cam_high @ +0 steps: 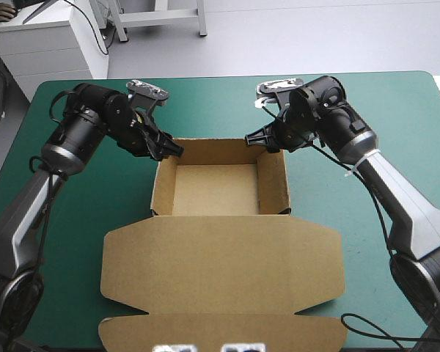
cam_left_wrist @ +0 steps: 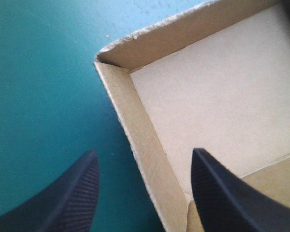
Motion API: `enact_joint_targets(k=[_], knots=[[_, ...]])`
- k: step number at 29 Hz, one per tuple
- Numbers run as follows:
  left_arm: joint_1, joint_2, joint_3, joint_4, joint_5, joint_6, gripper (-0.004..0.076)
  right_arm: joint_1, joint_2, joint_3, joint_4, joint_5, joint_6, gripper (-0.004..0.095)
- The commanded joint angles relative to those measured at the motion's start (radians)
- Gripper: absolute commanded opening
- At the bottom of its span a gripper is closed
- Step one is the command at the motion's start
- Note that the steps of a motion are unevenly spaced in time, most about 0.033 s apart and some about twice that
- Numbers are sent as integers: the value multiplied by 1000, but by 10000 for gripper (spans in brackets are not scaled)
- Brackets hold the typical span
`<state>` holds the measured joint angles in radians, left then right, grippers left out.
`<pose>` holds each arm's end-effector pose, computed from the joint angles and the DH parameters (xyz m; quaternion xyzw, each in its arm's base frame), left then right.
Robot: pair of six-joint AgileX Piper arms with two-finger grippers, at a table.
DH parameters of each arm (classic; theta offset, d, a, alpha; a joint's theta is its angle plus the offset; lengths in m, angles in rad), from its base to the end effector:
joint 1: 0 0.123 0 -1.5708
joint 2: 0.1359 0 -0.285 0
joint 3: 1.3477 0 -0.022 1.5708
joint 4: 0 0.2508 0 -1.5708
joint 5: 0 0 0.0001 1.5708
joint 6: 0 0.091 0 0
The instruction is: Fold the box
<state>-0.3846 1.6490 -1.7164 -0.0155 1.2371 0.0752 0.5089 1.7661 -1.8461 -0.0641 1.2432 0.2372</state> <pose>0.3217 -0.1316 0.3814 0.2204 0.9449 -0.0449 0.2376 0.3340 0.1800 0.3760 -0.1338 0.9598 0.0595 0.2396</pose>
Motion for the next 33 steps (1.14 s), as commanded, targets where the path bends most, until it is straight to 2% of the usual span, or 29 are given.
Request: enact_joint_targets(k=[1, 4, 6, 9, 10, 14, 18, 33], knots=[[-8, -123, -38, -4, 51, -9, 400, -2, -79, -33, -18, 5, -10, 444], [-8, -204, -38, -4, 51, -9, 325, -2, -86, -33, -23, 5, -1, 445], [-8, -260, -38, -1, 51, -7, 221, -2, -86, -33, -27, 5, 11, 445], [-8, -337, -36, 43, 51, 3, 13, -2, -86, -21, -27, 5, 31, 445], [-8, -359, -36, 65, 51, 17, -4, -2, -86, -12, -30, 5, 31, 445], [-8, -473, -4, 98, 51, 23, -8, -11, -84, 57, -34, 5, 30, 445], [-8, -583, 103, 85, 44, 23, -8, -13, -80, 117, -53, -16, 28, 444], [-8, -963, 818, 65, -152, 10, -8, -13, 83, 124, -4, 4, 8, 440]])
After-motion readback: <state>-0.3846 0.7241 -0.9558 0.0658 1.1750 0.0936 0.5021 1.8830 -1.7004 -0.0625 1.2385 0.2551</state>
